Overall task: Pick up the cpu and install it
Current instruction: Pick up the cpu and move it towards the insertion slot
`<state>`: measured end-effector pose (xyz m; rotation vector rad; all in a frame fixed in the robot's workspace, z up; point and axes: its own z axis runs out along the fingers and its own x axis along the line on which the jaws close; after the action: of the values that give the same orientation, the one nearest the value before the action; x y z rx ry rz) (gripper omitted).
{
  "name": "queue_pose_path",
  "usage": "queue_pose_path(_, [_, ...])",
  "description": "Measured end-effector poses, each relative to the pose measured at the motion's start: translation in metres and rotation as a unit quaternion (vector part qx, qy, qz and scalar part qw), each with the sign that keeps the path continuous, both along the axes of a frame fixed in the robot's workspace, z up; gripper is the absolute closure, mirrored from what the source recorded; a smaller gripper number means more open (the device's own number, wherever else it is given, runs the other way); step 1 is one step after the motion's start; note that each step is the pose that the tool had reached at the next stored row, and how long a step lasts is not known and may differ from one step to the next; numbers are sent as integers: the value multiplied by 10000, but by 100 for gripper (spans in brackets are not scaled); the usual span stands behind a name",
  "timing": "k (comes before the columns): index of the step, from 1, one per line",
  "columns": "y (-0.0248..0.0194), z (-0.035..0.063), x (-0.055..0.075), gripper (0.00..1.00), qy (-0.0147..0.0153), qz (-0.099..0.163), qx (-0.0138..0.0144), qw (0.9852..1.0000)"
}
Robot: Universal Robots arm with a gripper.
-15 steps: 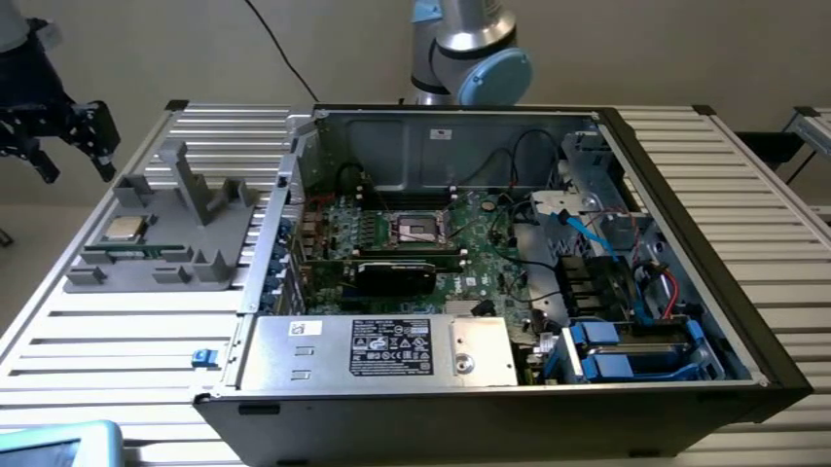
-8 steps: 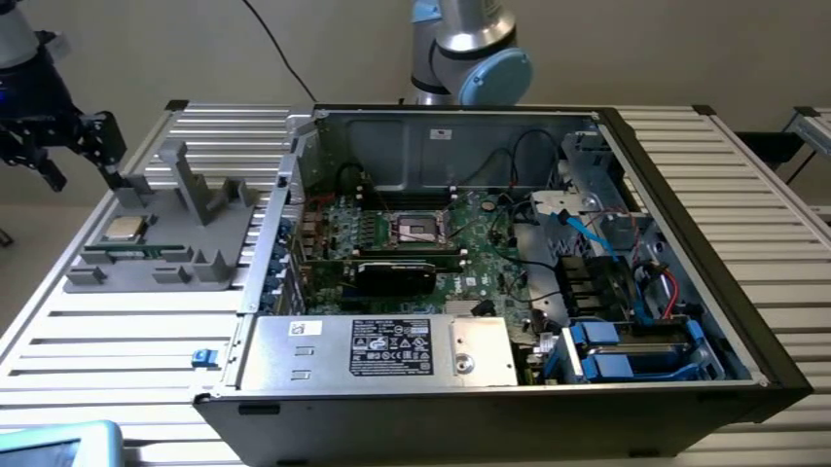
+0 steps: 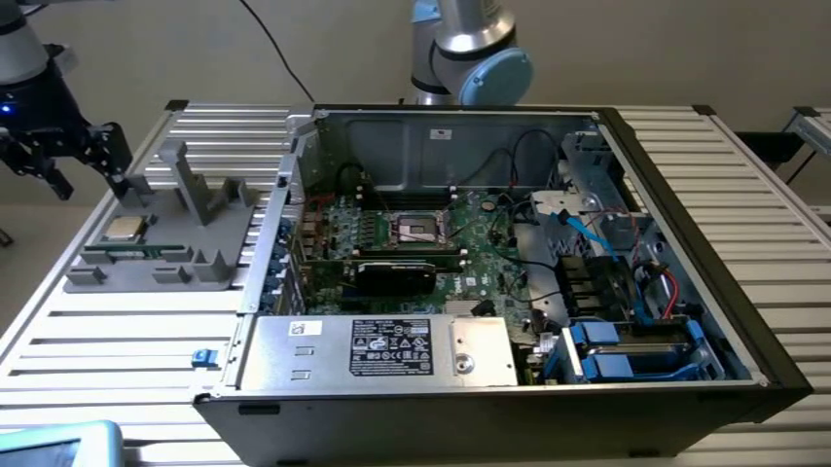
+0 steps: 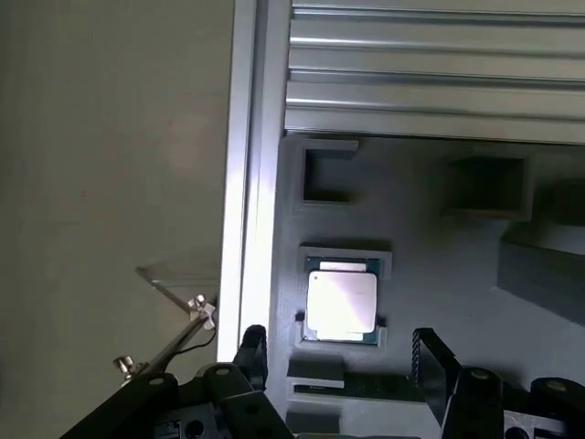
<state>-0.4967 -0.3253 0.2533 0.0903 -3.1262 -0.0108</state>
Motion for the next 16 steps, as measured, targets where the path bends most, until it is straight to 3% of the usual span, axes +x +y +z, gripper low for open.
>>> queue_pose_path(5, [-24,-91,12,25,1,-1,1,10000])
queue_pose_path(10, [-36,-178,22,25,0,-1,43,10000])
queue_pose_path(16, [-37,-196,23,25,-1,-2,44,10000])
